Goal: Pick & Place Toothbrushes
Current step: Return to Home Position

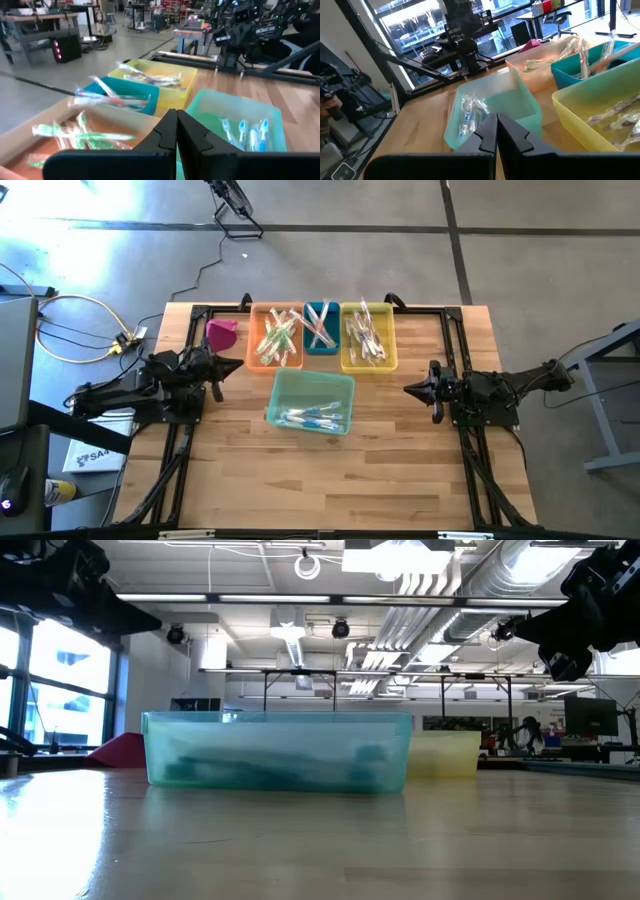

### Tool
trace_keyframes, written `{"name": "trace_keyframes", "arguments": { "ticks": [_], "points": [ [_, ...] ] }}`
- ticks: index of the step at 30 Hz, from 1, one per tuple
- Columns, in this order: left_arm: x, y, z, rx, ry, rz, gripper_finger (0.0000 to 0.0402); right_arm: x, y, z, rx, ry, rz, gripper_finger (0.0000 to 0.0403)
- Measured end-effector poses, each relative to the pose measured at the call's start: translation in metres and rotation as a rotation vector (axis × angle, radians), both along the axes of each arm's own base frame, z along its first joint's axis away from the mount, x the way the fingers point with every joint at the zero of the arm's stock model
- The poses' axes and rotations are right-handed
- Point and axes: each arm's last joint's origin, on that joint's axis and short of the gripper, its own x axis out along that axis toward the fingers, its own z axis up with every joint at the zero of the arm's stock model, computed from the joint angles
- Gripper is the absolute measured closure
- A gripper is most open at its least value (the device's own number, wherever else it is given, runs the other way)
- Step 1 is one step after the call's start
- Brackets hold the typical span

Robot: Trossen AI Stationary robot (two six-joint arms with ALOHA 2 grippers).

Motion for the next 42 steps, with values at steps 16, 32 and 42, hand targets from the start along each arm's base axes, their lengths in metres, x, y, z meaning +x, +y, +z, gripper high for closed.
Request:
{"name": "trace_keyframes", "arguments": {
  "ticks": [16, 32, 42],
  "points": [
    [0.02, -0.002, -0.041, 0.045, -0.036, -0.176, 0.0402, 0.0, 0.0, 0.0, -0.171, 0.017, 0.007, 0.0401],
    [0.023, -0.002, -0.05, 0.044, -0.033, -0.194, 0.0402, 0.0, 0.0, 0.0, -0.212, 0.021, 0.01, 0.0401],
    [0.023, -0.002, -0.05, 0.043, -0.029, -0.195, 0.0402, 0.0, 0.0, 0.0, -0.212, 0.021, 0.01, 0.0401]
  ]
}}
